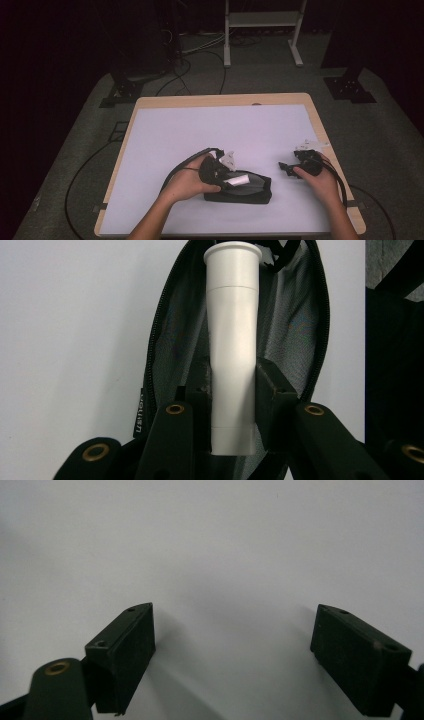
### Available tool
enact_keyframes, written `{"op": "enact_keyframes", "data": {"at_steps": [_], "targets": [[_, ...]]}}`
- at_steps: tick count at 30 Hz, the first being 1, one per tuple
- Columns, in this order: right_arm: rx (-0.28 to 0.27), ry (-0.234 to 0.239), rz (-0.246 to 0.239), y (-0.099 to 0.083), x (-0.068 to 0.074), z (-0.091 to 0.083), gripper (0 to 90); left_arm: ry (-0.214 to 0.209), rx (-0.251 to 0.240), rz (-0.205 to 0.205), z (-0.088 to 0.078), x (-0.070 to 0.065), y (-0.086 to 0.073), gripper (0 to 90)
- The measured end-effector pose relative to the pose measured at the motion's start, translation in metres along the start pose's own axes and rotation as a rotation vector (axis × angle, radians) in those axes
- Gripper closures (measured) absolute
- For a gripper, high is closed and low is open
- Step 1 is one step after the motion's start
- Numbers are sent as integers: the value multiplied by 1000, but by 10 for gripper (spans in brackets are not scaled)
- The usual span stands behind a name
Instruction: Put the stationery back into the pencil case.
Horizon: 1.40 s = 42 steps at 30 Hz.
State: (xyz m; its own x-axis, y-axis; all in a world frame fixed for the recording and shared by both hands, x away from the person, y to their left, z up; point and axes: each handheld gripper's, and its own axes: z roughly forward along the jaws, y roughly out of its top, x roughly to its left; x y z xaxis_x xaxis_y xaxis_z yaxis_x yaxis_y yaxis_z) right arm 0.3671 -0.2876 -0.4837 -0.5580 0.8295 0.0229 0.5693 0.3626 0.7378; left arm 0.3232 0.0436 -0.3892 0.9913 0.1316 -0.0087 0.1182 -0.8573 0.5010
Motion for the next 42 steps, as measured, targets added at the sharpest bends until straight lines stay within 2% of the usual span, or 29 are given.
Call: {"op": "enact_keyframes", "data": {"at_steps": [11, 14, 30, 36, 42], "targets": [[0, 0, 0, 0, 0, 0, 166, -3, -7, -5, 3, -1, 1, 711], [0, 0, -1, 0, 0, 0, 166, -3, -13, -1, 2, 0, 1, 737], [-1, 0, -1, 0, 0, 0, 166, 25, -65, -33, -23, 2, -8, 730], [-1, 0, -1, 0, 0, 0, 166, 46, -82, -53, -35, 4, -13, 696], [-1, 0, -2, 0, 0, 0, 166, 85, -99, -89, -44, 8, -24, 577]]}}
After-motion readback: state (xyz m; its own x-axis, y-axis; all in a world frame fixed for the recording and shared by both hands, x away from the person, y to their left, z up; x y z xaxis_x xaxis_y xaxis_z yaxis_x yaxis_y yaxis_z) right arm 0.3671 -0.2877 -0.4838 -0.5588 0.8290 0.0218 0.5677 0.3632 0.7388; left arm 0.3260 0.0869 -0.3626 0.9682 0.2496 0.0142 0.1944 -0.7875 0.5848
